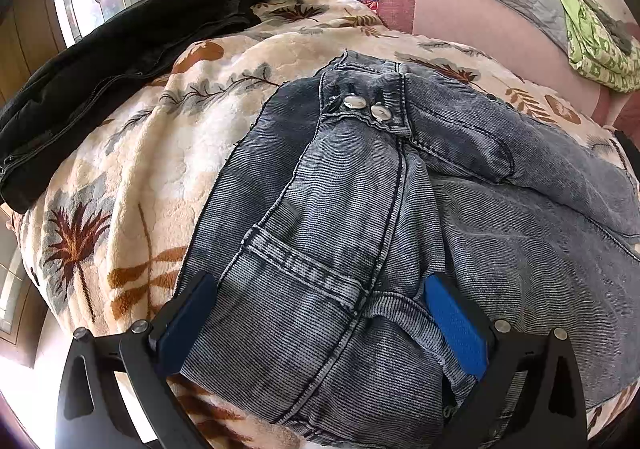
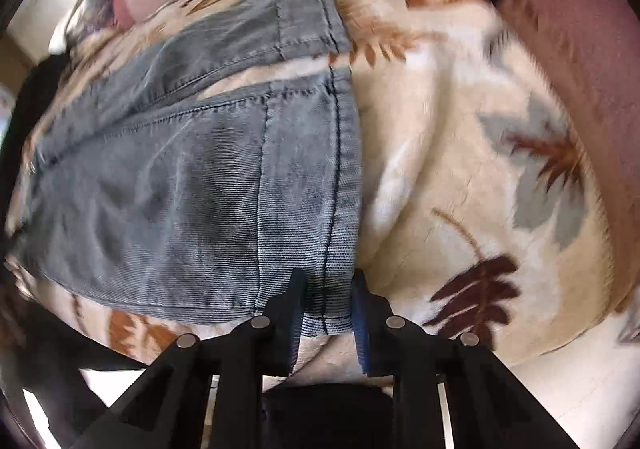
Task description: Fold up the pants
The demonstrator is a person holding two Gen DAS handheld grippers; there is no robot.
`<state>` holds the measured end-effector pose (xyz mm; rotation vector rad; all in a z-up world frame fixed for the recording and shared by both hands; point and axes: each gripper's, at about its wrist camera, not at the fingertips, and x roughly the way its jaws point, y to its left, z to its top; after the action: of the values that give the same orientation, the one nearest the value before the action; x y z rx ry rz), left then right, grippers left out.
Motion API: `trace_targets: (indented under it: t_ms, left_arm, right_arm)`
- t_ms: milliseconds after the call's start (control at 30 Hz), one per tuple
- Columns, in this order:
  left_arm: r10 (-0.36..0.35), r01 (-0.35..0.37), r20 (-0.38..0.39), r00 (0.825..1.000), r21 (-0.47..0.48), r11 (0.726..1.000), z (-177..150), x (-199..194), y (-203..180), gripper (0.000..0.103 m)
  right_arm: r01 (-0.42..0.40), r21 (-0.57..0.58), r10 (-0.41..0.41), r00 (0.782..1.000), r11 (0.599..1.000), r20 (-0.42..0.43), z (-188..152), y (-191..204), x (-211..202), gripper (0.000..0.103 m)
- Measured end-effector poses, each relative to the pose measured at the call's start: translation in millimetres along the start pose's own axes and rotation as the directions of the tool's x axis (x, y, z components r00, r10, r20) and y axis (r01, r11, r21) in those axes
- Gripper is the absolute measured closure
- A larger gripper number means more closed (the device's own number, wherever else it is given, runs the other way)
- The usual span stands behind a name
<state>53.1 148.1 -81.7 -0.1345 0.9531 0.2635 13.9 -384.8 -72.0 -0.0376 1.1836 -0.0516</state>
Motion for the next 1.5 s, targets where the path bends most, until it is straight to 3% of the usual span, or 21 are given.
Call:
trace_targets:
  t_ms: [67,167,300,400,500,567,600,633,667,700,733,767,833,867,967,1067,1133,1233,1433,1467,1500]
  left_arm:
    - [0.002,-0.002,0.003,1.0,0.003,1.0,-0.6,-0.1,-0.2,0.0]
    - [0.008,-0.008,0.0,1.0,0.001,1.0,0.2,0.5,-0.9,0.0]
    - [-0.018,0.018,-0.012,1.0,-0.008,1.0,4.2,-2.4,2.5,0.0]
    - [-0.076,0.077,0.021,0.997,-0.08,0.994,13.7,-18.1,16.1,0.0]
    - [-0.091,0.099,0.07,0.993,-0.12,0.988,22.5,-37.1,21.1,0.0]
    - [-0.1,0.107,0.077,0.992,-0.086,0.991,23.8,-38.7,13.5,0.0]
    - [-0.078,0.081,0.053,0.996,-0.048,0.996,22.4,-32.1,7.2,0.0]
    - [-0.005,0.005,-0.033,0.999,0.017,1.0,17.9,-12.5,-2.5,0.0]
    - [0.033,-0.027,-0.13,0.991,0.051,0.998,13.7,6.6,-4.8,0.0]
    - [0.035,-0.027,-0.163,0.986,0.05,0.998,11.7,16.0,-3.8,0.0]
    - [0.022,-0.017,-0.144,0.989,0.033,0.999,16.3,10.4,-0.9,0.0]
    - [-0.019,0.023,-0.163,0.986,0.023,0.999,28.2,3.5,1.5,0.0]
    - [-0.088,0.088,-0.086,0.992,0.0,0.996,49.5,-13.8,6.3,0.0]
    - [-0.083,0.082,-0.017,0.996,-0.006,0.997,68.6,-23.9,8.6,0.0]
    - [-0.098,0.097,0.04,0.994,0.007,0.995,117.3,-13.0,7.3,0.0]
    - [-0.129,0.129,0.001,0.992,-0.01,0.992,159.6,32.8,2.7,0.0]
    - [-0.131,0.131,-0.036,0.991,-0.016,0.991,175.7,59.1,-3.1,0.001]
    - [-0.136,0.134,-0.071,0.988,-0.029,0.991,199.9,91.4,-13.3,0.001]
    - [-0.176,0.166,-0.112,0.978,-0.089,0.982,231.7,129.5,-25.6,0.008]
    - [-0.176,0.165,-0.13,0.976,-0.091,0.982,229.5,132.0,-27.6,0.008]
    - [-0.177,0.164,-0.147,0.973,-0.093,0.982,227.3,135.1,-27.9,0.011]
  right_arm:
    - [0.096,-0.063,-0.094,0.995,0.993,0.038,0.0,8.9,-6.5,0.084]
    - [0.062,-0.042,-0.064,0.997,0.997,-0.045,-4.3,0.8,23.0,0.081]
    - [0.082,-0.022,-0.082,0.997,0.996,0.007,4.3,-2.5,-3.3,0.043]
    - [0.072,-0.001,-0.072,0.991,0.997,0.113,17.3,-2.4,-37.0,0.042]
    - [-0.085,0.012,0.082,0.984,0.996,0.16,38.2,8.1,-48.0,0.037]
    - [-0.209,0.023,0.205,0.971,0.978,0.127,48.0,13.3,-24.9,0.032]
    - [-0.23,0.032,0.227,0.97,0.973,0.087,48.6,15.9,-9.7,0.031]
    - [-0.236,0.052,0.235,0.972,0.97,0.019,48.8,16.1,14.3,0.031]
    - [-0.22,0.084,0.227,0.97,0.972,-0.084,42.4,14.8,42.5,0.03]
    - [-0.215,0.064,0.219,0.973,0.975,-0.073,40.4,16.8,46.6,0.03]
    - [-0.21,0.04,0.212,0.975,0.977,-0.063,42.1,19.8,41.7,0.027]
    - [-0.205,0.009,0.205,0.976,0.979,-0.072,46.3,24.3,33.8,0.027]
    - [-0.229,0.003,0.229,0.973,0.973,-0.031,57.4,21.3,16.5,0.027]
    - [-0.228,0.021,0.228,0.974,0.973,-0.013,71.1,14.5,12.5,0.027]
    - [-0.213,0.061,0.209,0.976,0.975,0.061,113.3,-6.6,11.3,0.027]
    - [-0.257,0.112,0.243,0.961,0.96,0.13,161.1,-23.3,19.8,0.027]
    - [-0.243,0.127,0.223,0.963,0.962,0.155,195.9,-30.0,32.1,0.027]
    - [-0.246,0.137,0.225,0.962,0.96,0.155,246.2,-34.3,58.7,0.027]
    - [-0.22,0.211,0.201,0.973,0.952,0.111,296.9,-47.6,109.4,0.029]
    - [-0.22,0.232,0.206,0.975,0.948,0.08,302.0,-53.9,122.2,0.031]
    - [-0.236,0.248,0.228,0.972,0.94,0.061,303.0,-54.6,132.4,0.048]
